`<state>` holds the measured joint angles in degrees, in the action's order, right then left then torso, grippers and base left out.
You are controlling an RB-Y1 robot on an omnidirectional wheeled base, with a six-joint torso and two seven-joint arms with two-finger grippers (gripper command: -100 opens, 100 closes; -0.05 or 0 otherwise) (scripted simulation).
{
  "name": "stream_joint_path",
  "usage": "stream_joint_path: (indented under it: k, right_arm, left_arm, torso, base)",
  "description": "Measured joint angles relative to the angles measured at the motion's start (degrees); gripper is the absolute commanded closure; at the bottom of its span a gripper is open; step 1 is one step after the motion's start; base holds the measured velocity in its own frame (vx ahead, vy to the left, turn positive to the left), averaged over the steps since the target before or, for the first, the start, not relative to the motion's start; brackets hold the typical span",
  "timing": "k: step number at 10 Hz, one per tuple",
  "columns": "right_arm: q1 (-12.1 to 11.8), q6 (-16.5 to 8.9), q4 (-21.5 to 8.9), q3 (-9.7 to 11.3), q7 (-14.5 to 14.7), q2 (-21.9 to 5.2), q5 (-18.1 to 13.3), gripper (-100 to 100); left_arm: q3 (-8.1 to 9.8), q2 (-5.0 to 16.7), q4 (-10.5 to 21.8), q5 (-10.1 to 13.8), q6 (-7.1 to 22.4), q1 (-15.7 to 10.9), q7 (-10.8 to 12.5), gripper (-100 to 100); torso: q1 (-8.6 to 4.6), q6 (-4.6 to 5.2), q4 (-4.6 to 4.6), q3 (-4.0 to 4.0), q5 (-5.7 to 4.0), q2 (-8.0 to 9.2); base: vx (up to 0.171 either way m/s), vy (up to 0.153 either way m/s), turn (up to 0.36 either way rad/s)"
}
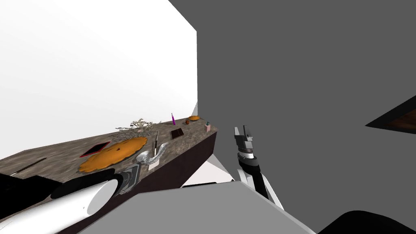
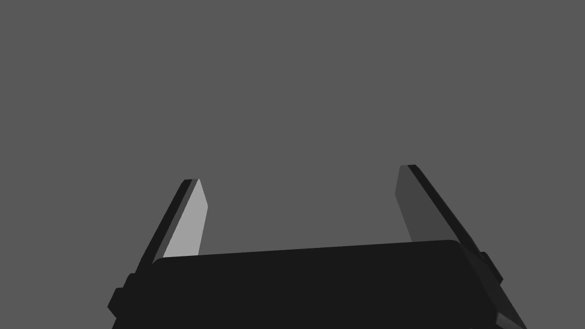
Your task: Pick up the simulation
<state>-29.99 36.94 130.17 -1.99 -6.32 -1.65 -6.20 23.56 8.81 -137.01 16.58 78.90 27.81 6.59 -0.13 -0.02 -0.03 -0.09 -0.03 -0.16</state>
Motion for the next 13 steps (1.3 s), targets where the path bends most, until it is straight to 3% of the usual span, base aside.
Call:
stream_joint_path:
  k: [7, 8, 9, 13]
  right_arm:
    - [0.0, 0.0, 0.0, 0.0, 0.0, 0.0, 0.0, 0]
    - [0.0, 0.0, 0.0, 0.0, 0.0, 0.0, 0.0, 0]
    - [0.0, 0.0, 0.0, 0.0, 0.0, 0.0, 0.0, 0]
    - [0.0, 0.0, 0.0, 0.0, 0.0, 0.0, 0.0, 0]
  left_arm:
    - [3.81, 1.13, -1.45, -2.15, 9.82, 0.3, 0.47, -100]
    - [3.86, 1.15, -1.48, -2.2, 10.1, 0.28, 0.49, 0]
    - [3.86, 1.15, -1.47, -2.19, 10.07, 0.28, 0.49, -100]
    - [3.06, 1.17, 2.78, -3.11, 6.7, -0.72, 0.1, -100]
  torso:
    - [0.08, 0.01, -0.02, -0.05, 0.02, -0.1]
    - [0.1, -0.01, -0.01, -0.01, 0.02, 0.0]
    - [0.1, -0.01, 0.02, 0.06, 0.02, 0.11]
    - [0.12, -0.01, 0.04, 0.11, 0.03, 0.19]
  base:
    - [0.058, -0.018, -0.128]
    - [0.006, 0.0, 0.005]
    - [0.0, 0.0, 0.0]
    - [0.0, 0.0, 0.0]
